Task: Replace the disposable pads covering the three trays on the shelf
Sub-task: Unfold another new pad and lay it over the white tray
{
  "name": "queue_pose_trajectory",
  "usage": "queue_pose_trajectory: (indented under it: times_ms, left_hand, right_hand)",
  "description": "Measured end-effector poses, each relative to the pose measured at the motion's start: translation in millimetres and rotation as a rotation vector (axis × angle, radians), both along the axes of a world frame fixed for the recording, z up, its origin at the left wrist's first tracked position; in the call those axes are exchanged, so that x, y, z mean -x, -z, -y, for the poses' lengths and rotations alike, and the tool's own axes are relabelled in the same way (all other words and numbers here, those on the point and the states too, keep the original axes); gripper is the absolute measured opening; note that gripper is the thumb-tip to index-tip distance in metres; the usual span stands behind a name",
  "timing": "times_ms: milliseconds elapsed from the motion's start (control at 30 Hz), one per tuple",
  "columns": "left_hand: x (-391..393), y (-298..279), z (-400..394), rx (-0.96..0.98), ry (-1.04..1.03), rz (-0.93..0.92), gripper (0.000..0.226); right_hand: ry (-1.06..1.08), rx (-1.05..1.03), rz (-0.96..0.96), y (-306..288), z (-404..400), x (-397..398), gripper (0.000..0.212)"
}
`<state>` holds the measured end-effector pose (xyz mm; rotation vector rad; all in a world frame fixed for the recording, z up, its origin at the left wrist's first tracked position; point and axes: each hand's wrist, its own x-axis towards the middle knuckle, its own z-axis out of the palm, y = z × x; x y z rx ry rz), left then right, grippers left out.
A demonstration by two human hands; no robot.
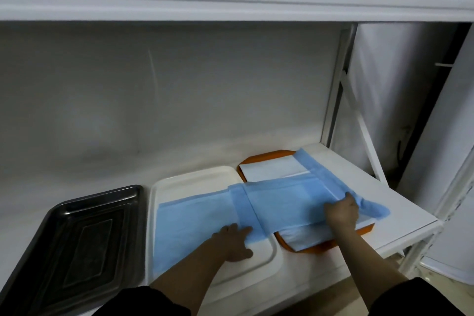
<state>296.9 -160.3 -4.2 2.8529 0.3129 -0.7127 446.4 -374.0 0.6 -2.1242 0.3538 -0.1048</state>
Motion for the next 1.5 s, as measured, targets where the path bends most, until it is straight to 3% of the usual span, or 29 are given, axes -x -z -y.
queue_pose_trajectory:
  times_ms: [67,167,267,433,533,700,933,1267,1333,1500]
  left_hand:
    - [2,-7,-2,0.007,0.007,-0.008,0.071]
    - [10,-16,-12,0.034,-0.018,-0.004,0.071]
    - [21,-23,-24,0.020,-0.052,0.008,0.074]
    - [43,-27,-53,-0.018,-0.114,0.047,0.073]
    - [50,-21,-67,-0.022,-0.145,0.036,0.078]
    - [57,-9,-84,0.014,-0.180,0.016,0.078]
    - [58,-1,-87,0.029,-0.145,-0.005,0.073]
    - [57,8,-91,0.023,-0.148,0.045,0.079]
    - [56,4,-89,0.060,-0.177,0.051,0.086]
    - [45,-18,-76,0.199,-0.233,0.164,0.104]
  right_hand:
    - [-0.044,0.139,0.115,-4,-7,8,0.058]
    - [-0.366,0.238,0.195,-13,-32,24,0.051]
    - [-0.687,0.312,0.154,-17,-63,48,0.052]
    - [-0.946,0.666,0.049,-9,-112,85,0.059]
    - [-0.976,0.736,0.016,1,-129,100,0.065]
    - [-0.918,0.861,0.023,17,-143,108,0.053]
    - [-0.894,1.018,0.160,27,-142,101,0.050]
    - [-0.780,1.042,0.261,1,-139,84,0.031]
    - [-0.698,0.927,0.252,-11,-141,81,0.026]
    - [-0.535,0.371,0.206,-48,-156,83,0.024]
